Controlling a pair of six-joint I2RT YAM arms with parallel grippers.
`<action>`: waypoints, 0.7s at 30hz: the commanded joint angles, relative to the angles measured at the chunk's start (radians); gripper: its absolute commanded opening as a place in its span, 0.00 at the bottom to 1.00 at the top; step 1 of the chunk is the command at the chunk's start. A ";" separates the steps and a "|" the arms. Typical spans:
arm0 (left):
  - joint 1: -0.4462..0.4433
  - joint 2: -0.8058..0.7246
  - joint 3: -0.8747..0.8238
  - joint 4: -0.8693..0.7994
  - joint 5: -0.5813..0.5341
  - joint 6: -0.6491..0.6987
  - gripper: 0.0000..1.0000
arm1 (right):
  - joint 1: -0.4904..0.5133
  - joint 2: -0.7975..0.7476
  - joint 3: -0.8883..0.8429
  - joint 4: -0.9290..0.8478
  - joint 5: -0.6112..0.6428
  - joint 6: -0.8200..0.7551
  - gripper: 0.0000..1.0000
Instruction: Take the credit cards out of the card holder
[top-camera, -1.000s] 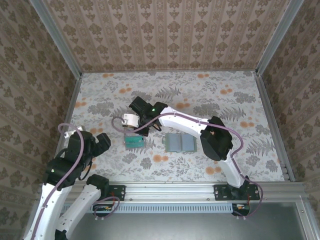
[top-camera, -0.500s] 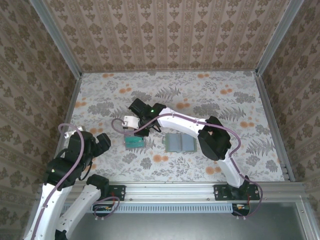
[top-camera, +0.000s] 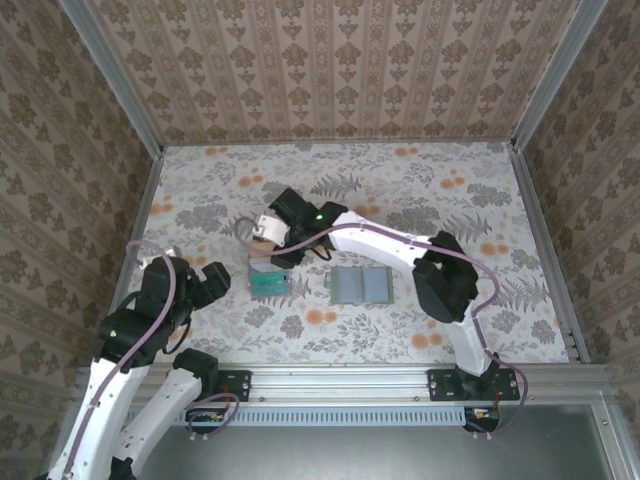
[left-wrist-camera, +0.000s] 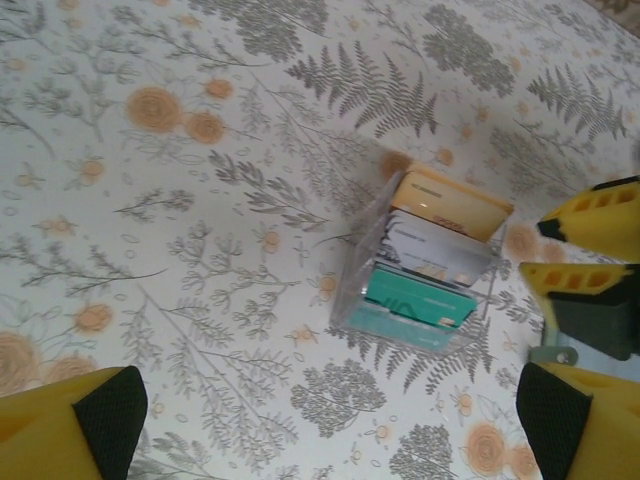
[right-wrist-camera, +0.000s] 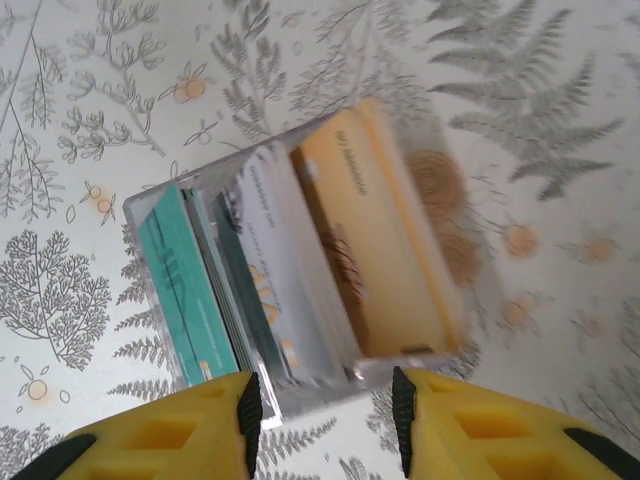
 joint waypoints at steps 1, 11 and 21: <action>0.006 0.052 -0.029 0.112 0.094 0.017 0.97 | -0.031 -0.149 -0.111 0.138 0.016 0.147 0.44; -0.071 0.313 -0.072 0.434 0.257 -0.036 0.87 | -0.122 -0.430 -0.467 0.234 0.049 0.374 0.44; -0.284 0.758 0.088 0.616 0.267 -0.047 0.77 | -0.282 -0.636 -0.730 0.207 0.094 0.652 0.41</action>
